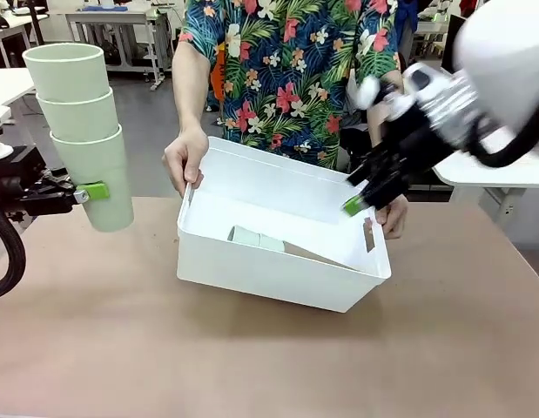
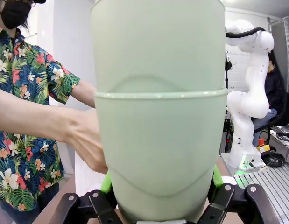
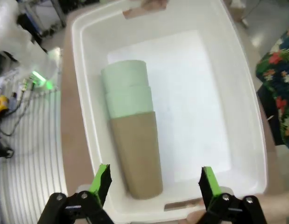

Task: Stack the cups and store them in the basket.
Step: Place the stack of Reusable plastic cups into the Pantry Basket.

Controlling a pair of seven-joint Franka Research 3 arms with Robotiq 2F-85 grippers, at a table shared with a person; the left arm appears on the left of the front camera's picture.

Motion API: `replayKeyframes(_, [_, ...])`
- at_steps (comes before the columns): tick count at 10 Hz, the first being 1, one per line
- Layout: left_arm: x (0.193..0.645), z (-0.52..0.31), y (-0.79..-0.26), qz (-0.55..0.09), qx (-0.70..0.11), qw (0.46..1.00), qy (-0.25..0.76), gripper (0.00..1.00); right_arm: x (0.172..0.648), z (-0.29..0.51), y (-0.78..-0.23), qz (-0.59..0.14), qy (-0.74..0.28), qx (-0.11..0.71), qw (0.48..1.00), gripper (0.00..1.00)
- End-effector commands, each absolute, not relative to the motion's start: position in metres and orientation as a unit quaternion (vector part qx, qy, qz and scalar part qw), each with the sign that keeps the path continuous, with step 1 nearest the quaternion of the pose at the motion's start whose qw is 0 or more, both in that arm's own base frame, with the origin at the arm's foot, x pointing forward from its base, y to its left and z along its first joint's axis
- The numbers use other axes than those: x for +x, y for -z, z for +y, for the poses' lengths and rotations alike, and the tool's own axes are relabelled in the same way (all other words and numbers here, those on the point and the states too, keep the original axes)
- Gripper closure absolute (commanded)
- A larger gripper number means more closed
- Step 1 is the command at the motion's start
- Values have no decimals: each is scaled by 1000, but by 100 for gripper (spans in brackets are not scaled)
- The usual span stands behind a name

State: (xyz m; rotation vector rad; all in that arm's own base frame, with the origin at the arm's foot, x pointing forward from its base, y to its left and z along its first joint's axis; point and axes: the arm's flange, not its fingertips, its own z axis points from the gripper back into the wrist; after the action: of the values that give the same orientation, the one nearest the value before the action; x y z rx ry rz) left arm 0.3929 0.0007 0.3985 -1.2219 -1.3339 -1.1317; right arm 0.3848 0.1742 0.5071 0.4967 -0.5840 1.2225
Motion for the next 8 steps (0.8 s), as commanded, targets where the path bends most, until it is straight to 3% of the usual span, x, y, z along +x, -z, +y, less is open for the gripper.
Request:
replayKeyframes(1, [391,-1,-403,-551,-500,478,467,14,388,122,-541,-304,-550,274,728,0])
replayKeyframes(4, [391,-1,-403,-551,-500,478,467,14,372,71,-595,-370,-538,296,697,0])
replayKeyframes(8, [391,-1,-403,-551,-500,478,467,14,389,34,-583,-396,-505,293,709,0])
